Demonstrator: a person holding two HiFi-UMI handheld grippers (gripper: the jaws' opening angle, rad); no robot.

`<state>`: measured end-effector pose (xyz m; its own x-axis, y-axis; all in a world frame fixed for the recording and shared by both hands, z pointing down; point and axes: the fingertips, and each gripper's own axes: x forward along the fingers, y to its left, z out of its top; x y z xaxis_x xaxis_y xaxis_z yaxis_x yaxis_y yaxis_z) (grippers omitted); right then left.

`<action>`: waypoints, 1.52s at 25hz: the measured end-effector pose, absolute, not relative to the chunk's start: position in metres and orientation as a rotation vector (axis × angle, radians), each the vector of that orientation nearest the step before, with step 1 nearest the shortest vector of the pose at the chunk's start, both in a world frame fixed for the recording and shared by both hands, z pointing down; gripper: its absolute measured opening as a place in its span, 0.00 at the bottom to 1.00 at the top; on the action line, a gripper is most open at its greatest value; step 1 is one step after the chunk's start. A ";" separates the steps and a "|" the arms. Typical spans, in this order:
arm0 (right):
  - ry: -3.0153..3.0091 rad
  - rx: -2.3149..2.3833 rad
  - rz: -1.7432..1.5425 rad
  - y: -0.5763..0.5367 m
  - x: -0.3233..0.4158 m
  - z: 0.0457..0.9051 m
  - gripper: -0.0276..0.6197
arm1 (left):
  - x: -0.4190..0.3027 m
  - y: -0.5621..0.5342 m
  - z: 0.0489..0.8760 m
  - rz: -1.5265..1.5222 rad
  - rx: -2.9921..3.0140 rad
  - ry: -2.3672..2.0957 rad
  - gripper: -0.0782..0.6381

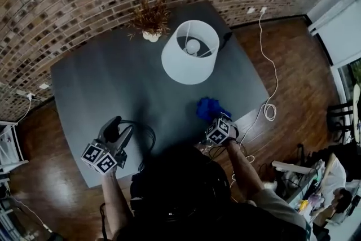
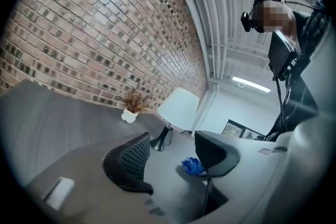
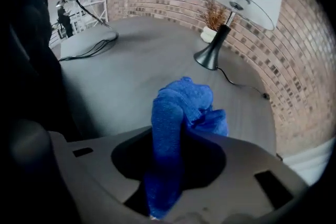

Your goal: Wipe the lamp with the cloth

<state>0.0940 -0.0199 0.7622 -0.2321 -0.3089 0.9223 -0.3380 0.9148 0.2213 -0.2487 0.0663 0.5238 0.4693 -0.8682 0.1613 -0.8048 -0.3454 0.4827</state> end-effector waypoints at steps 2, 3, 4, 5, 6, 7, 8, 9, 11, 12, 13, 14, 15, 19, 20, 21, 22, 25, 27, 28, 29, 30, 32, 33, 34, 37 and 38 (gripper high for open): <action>-1.855 0.517 0.059 -0.022 0.093 0.751 0.29 | -0.243 0.065 0.523 -0.173 2.245 -1.357 0.49; -1.882 0.536 0.090 -0.022 0.092 0.744 0.30 | -0.243 0.065 0.523 -0.176 2.250 -1.350 0.49; -1.920 0.562 0.140 -0.022 0.091 0.736 0.30 | -0.243 0.067 0.524 -0.180 2.250 -1.346 0.49; -1.969 0.597 0.217 -0.021 0.091 0.727 0.34 | -0.244 0.069 0.526 -0.187 2.246 -1.342 0.49; -2.023 0.640 0.315 -0.019 0.092 0.718 0.39 | -0.245 0.071 0.528 -0.199 2.239 -1.336 0.49; -2.075 0.684 0.421 -0.019 0.093 0.711 0.46 | -0.246 0.071 0.529 -0.218 2.231 -1.328 0.49; -2.122 0.722 0.524 -0.020 0.094 0.704 0.53 | -0.249 0.070 0.529 -0.242 2.224 -1.322 0.49; -2.159 0.754 0.613 -0.022 0.095 0.697 0.53 | -0.252 0.067 0.529 -0.268 2.217 -1.318 0.47; -2.227 0.823 0.747 -0.028 0.098 0.679 0.53 | -0.257 0.061 0.526 -0.309 2.203 -1.323 0.46; -2.277 0.866 0.811 -0.031 0.098 0.666 0.52 | -0.259 0.059 0.525 -0.321 2.199 -1.327 0.46; -2.340 0.914 0.881 -0.034 0.098 0.650 0.48 | -0.261 0.058 0.523 -0.329 2.198 -1.330 0.46; -2.407 0.970 0.952 -0.038 0.098 0.634 0.44 | -0.262 0.057 0.522 -0.334 2.199 -1.329 0.46; -2.469 1.028 1.018 -0.042 0.099 0.618 0.40 | -0.263 0.056 0.521 -0.339 2.201 -1.328 0.46; -2.623 1.139 1.165 -0.055 0.096 0.577 0.36 | -0.265 0.055 0.518 -0.352 2.212 -1.312 0.46; -2.649 1.143 1.171 -0.056 0.091 0.568 0.36 | -0.265 0.055 0.518 -0.353 2.213 -1.310 0.46; -2.674 1.146 1.169 -0.056 0.087 0.558 0.36 | -0.265 0.056 0.517 -0.355 2.214 -1.308 0.46; -2.702 1.150 1.162 -0.058 0.083 0.549 0.36 | -0.265 0.056 0.517 -0.359 2.214 -1.308 0.46; -2.796 1.136 1.136 -0.058 0.065 0.518 0.36 | -0.267 0.056 0.513 -0.376 2.220 -1.306 0.46; -2.828 1.106 1.112 -0.055 0.051 0.504 0.36 | -0.269 0.056 0.511 -0.388 2.225 -1.301 0.46; -2.839 1.090 1.102 -0.054 0.046 0.500 0.36 | -0.269 0.056 0.511 -0.394 2.227 -1.297 0.46; -2.853 1.074 1.094 -0.053 0.041 0.496 0.36 | -0.269 0.056 0.510 -0.398 2.229 -1.293 0.46; -2.870 1.063 1.087 -0.052 0.038 0.492 0.36 | -0.268 0.057 0.510 -0.402 2.230 -1.288 0.46; -2.904 1.051 1.072 -0.051 0.031 0.483 0.35 | -0.267 0.059 0.508 -0.416 2.235 -1.275 0.46; -2.915 1.049 1.059 -0.050 0.029 0.479 0.35 | -0.266 0.060 0.507 -0.427 2.239 -1.266 0.46; -2.925 1.045 1.045 -0.050 0.027 0.476 0.35 | -0.265 0.061 0.506 -0.437 2.244 -1.258 0.46; -2.950 1.028 1.018 -0.046 0.022 0.467 0.35 | -0.260 0.064 0.502 -0.455 2.261 -1.231 0.46; -2.951 1.021 1.016 -0.043 0.020 0.466 0.35 | -0.257 0.067 0.500 -0.461 2.267 -1.219 0.46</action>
